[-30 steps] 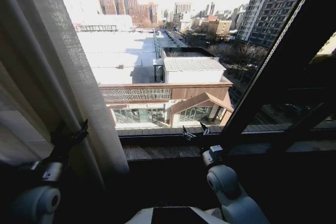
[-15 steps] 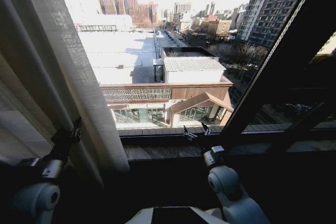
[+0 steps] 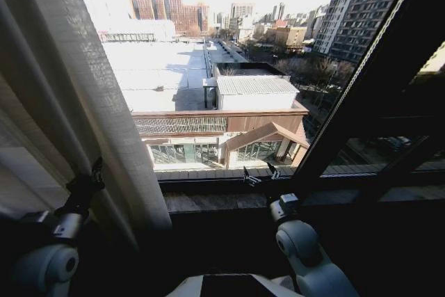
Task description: Open the curtains by pulling them apart, changing their state from closed to fully open.
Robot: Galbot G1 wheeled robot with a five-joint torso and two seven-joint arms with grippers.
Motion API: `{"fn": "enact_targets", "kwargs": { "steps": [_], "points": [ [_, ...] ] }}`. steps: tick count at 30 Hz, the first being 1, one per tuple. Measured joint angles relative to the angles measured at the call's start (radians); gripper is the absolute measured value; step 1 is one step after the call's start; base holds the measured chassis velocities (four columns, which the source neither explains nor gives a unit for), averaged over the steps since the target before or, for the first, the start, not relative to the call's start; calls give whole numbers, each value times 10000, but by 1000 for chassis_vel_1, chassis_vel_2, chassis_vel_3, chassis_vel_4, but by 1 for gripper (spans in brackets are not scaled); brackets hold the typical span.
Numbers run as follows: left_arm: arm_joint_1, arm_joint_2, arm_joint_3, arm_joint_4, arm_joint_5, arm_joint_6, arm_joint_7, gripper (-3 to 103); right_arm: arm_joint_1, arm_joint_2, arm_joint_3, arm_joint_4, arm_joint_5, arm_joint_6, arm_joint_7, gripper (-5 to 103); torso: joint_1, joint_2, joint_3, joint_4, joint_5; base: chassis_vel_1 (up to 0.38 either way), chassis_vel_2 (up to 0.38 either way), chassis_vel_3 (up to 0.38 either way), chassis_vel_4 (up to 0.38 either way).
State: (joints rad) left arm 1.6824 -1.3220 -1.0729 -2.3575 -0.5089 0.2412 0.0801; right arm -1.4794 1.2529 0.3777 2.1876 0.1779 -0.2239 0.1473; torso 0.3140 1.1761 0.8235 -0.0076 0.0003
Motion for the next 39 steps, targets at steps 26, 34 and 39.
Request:
{"fn": "enact_targets", "kwargs": {
  "steps": [26,34,39],
  "points": [
    [-1455,623,-361,1098,-1111,1100,-8862,0,176,-121,-54,-269,32,37,-80,100,0,0,-1,-2,3,0,0,0,0],
    [-1789,899,-539,1720,-480,1076,-10087,0,310,-134,-157,-446,40,42,-98,100,0,0,0,-1,0,0,0,0,0],
    [-1965,1041,-608,1903,-372,1077,-10728,0,316,-126,-186,-477,41,42,-100,100,0,-1,0,-1,-3,0,0,0,0]
  ]
}}
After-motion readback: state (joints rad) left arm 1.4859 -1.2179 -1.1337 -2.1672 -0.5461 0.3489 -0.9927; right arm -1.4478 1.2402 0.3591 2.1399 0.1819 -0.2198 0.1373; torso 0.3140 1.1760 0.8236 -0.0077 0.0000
